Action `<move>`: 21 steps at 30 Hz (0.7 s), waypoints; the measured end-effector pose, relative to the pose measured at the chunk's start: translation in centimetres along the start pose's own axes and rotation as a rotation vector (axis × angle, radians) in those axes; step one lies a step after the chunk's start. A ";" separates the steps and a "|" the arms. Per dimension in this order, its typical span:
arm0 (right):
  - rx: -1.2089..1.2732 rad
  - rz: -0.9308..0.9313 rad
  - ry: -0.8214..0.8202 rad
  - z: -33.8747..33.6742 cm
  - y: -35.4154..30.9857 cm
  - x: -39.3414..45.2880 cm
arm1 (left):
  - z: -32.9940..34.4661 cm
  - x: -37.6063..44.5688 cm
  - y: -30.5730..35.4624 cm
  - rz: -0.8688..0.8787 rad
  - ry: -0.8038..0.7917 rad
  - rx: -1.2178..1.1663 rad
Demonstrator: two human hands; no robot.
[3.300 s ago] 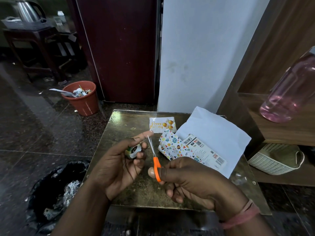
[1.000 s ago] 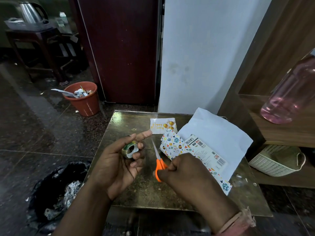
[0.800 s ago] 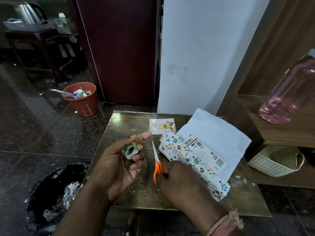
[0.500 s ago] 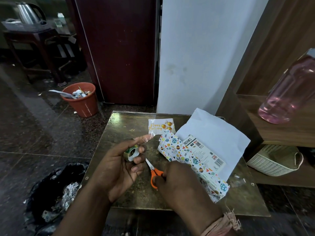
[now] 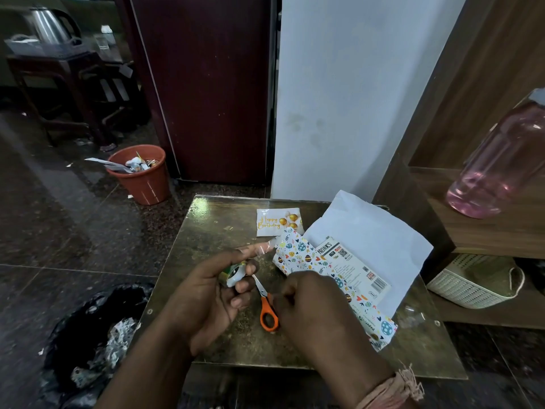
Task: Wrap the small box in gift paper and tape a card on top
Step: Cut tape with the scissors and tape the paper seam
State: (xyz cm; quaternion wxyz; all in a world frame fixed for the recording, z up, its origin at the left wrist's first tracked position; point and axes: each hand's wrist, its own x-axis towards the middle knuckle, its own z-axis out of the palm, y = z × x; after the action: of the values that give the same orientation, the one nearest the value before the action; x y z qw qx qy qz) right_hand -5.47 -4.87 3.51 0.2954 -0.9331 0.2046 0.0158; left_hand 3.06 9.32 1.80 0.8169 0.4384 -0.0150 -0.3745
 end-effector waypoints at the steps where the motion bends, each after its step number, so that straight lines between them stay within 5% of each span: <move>1: 0.057 -0.034 0.066 -0.1 0.1 0.0 | 0.0 0.0 0.0 0.001 -0.005 0.006; 5: 0.400 -0.063 0.255 -0.6 -0.3 0.3 | 0.1 -0.1 -0.1 -0.012 -0.018 0.065; 12: 0.853 0.045 0.120 -1.2 -0.4 0.6 | 0.5 -0.6 -0.2 -0.043 -0.046 0.145; 21: 0.793 -0.036 0.234 -1.3 0.3 0.7 | 0.9 -0.7 -0.1 -0.049 -0.056 0.207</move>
State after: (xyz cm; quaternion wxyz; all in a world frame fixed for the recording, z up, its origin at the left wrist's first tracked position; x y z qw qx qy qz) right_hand -5.02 -6.07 4.28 0.6070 -0.7459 0.2106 -0.1756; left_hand 2.13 9.08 2.47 0.7571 0.5098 -0.0656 -0.4031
